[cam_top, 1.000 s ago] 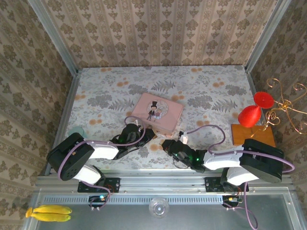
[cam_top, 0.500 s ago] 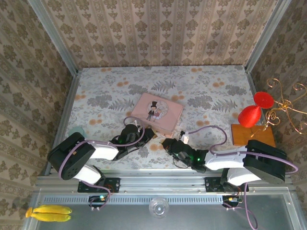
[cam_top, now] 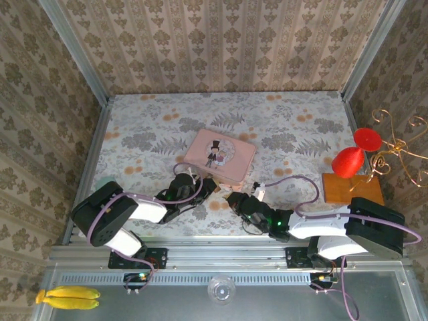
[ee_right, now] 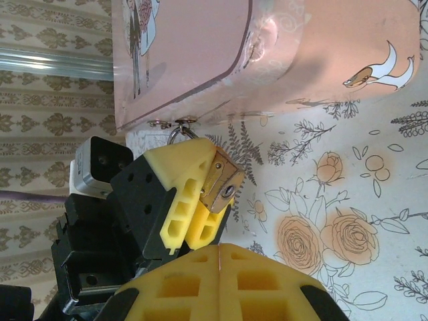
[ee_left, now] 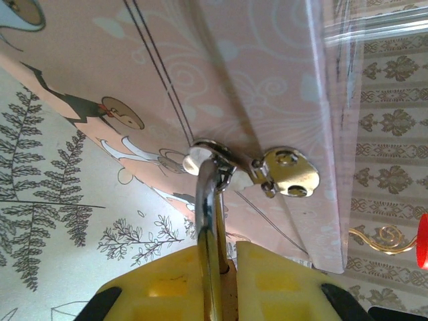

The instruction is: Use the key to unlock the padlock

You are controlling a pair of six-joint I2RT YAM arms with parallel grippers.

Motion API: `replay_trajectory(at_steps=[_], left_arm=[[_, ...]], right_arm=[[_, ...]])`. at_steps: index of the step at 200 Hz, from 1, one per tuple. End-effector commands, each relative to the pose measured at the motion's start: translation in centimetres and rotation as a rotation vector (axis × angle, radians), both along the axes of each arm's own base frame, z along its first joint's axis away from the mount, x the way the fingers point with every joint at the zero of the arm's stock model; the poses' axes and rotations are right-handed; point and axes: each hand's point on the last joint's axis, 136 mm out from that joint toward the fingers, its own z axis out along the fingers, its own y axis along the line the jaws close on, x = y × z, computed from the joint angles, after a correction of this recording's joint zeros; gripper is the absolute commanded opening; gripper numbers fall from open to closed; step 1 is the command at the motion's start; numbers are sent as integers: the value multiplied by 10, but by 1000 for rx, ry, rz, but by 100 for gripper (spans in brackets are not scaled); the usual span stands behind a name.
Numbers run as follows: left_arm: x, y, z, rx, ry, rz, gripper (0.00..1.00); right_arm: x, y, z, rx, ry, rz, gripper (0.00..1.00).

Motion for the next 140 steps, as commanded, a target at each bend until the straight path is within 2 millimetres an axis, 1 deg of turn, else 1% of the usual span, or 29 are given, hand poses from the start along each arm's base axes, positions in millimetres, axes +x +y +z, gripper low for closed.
replay_trajectory(at_steps=[1, 19, 38, 83, 104, 120, 127, 128, 130, 140], left_arm=[[11, -7, 49, -113, -103, 15, 0], [13, -5, 54, -133, -111, 30, 0], [14, -5, 55, -151, -106, 39, 0], [10, -2, 62, -187, -101, 47, 0], [8, 0, 64, -187, -102, 49, 0], [7, 2, 66, -195, -100, 58, 0], [6, 3, 65, -196, -99, 62, 0], [6, 3, 65, -196, -98, 62, 0], [6, 3, 66, -198, -99, 63, 0], [5, 4, 66, -202, -95, 68, 0]], right_arm=[[5, -5, 5, 16, -45, -41, 0], [5, -2, 9, 23, -63, -34, 0], [6, -1, 14, 18, -81, -30, 0], [7, -9, 6, 1, -80, -55, 0], [10, -4, 7, 13, -87, -54, 0], [13, 2, 13, 50, -115, -53, 0], [14, 5, 19, 73, -129, -53, 0], [14, 5, 14, 62, -125, -53, 0], [15, 5, 12, 56, -123, -54, 0], [17, 8, 12, 53, -127, -56, 0]])
